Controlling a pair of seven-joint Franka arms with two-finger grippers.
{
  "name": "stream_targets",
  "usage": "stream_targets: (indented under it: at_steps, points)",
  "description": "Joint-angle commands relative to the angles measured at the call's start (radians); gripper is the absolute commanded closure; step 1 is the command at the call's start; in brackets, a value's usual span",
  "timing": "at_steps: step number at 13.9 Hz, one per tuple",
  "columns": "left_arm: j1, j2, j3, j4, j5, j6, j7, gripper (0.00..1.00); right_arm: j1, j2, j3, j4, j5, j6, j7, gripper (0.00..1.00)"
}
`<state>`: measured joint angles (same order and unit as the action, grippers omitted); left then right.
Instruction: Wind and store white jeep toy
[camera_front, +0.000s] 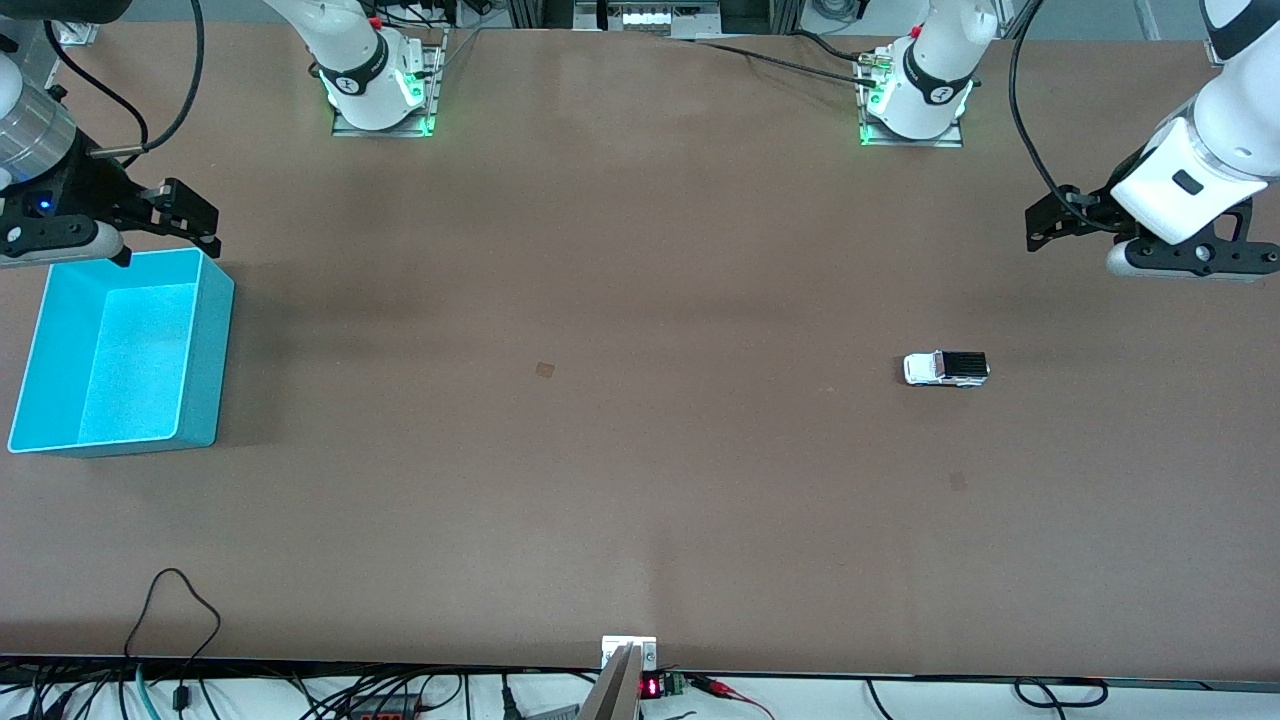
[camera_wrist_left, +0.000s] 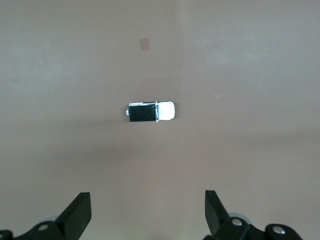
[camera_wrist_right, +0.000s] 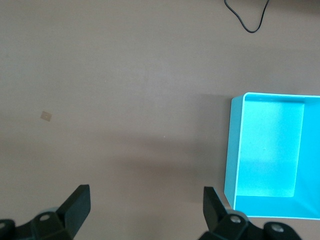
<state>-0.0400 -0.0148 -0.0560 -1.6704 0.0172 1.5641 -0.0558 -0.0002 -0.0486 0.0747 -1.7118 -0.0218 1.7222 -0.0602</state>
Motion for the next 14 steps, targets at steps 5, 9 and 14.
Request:
stream_targets:
  at_steps: [5, 9, 14]
  points:
    - [-0.005, 0.009, 0.001, 0.021, 0.001, -0.018, 0.014, 0.0, 0.005, -0.014, 0.0, 0.001, -0.015, -0.013, 0.011, 0.0]
    - [-0.008, 0.012, 0.001, 0.021, 0.001, -0.022, 0.017, 0.0, 0.005, -0.014, 0.0, 0.001, -0.015, -0.013, 0.011, 0.0]
    - [-0.008, 0.042, 0.001, 0.021, 0.0, -0.145, 0.288, 0.0, 0.005, -0.014, 0.0, 0.001, -0.015, -0.013, 0.011, 0.0]
